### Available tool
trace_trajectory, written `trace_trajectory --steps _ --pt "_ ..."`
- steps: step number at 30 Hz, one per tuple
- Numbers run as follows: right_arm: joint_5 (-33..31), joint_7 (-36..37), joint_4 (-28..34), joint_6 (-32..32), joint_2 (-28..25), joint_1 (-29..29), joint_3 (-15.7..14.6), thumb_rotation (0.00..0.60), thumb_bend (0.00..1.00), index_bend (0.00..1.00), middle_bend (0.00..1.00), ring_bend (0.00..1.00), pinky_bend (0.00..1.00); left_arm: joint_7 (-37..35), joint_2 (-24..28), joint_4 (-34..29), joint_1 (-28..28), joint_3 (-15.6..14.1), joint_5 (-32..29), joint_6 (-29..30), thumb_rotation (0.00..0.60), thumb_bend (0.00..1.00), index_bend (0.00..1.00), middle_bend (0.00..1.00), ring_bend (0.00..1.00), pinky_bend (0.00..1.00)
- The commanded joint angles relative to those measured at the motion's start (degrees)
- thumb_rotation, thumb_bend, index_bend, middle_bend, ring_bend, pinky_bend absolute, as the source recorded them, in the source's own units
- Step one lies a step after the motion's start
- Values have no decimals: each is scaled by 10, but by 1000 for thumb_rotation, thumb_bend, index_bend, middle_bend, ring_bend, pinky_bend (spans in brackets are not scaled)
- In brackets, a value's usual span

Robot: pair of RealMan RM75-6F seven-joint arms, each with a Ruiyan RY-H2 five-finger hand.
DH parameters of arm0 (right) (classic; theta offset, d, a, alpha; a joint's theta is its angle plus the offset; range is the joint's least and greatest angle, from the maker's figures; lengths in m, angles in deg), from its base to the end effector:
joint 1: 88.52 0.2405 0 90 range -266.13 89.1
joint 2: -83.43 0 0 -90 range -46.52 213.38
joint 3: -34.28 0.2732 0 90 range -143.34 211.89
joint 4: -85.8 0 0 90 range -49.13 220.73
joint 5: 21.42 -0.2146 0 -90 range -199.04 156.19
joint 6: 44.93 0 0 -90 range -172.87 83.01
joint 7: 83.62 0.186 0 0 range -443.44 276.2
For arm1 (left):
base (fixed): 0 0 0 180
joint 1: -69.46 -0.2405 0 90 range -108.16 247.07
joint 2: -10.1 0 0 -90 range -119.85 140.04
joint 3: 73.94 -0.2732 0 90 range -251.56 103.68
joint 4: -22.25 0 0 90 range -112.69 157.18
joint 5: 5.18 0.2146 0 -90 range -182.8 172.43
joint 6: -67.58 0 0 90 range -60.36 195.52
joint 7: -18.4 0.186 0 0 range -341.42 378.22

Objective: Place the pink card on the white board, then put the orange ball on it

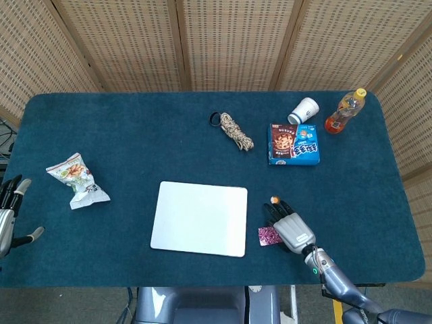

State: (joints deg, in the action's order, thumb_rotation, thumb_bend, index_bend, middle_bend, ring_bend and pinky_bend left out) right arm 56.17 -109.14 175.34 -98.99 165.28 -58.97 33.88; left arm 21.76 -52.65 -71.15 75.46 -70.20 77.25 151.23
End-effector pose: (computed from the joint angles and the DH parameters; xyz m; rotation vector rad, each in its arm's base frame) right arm -0.2340 -0.2991 -0.0371 2.0837 -0.8207 0.6430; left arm -0.3319 0.2342 0.1714 -1.3689 -0.8760 -0.8414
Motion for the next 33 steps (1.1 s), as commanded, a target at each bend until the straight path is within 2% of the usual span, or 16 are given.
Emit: trace_trajectory --steps 1,7,13,20,26,28,30,32,33 --pt "2 5 9 -4 -3 2 5 600 337 546 0 0 0 -1 0 0 0 0 0 -1 600 0 0 0 0 0" --pt "-23 -10 47 5 -13 21 30 600 337 546 0 0 0 2 1 1 2 0 -3 -4 600 0 0 0 0 0" --pt "-81 -71 82 21 -7 56 65 600 337 546 0 0 0 -7 3 2 4 5 -14 -11 600 0 0 0 0 0" --pt "-197 -201 105 17 53 121 97 600 337 546 0 0 0 -21 8 7 11 13 -32 -29 600 0 0 0 0 0" --pt "-299 -294 85 -22 142 180 116 600 328 535 0 0 0 -37 12 13 17 17 -44 -45 600 0 0 0 0 0" --pt "-324 -315 73 -37 165 196 122 600 249 433 0 0 0 -43 13 15 18 17 -46 -48 600 0 0 0 0 0" --pt "-339 -331 67 -49 177 206 123 600 83 224 0 0 0 -48 14 16 17 18 -47 -49 600 0 0 0 0 0" --pt "-356 -346 70 -63 182 213 122 600 6 96 0 0 0 -53 16 17 17 17 -47 -50 600 0 0 0 0 0" --pt "-363 -352 75 -70 183 215 122 600 0 56 0 0 0 -55 16 17 17 17 -46 -50 600 0 0 0 0 0"
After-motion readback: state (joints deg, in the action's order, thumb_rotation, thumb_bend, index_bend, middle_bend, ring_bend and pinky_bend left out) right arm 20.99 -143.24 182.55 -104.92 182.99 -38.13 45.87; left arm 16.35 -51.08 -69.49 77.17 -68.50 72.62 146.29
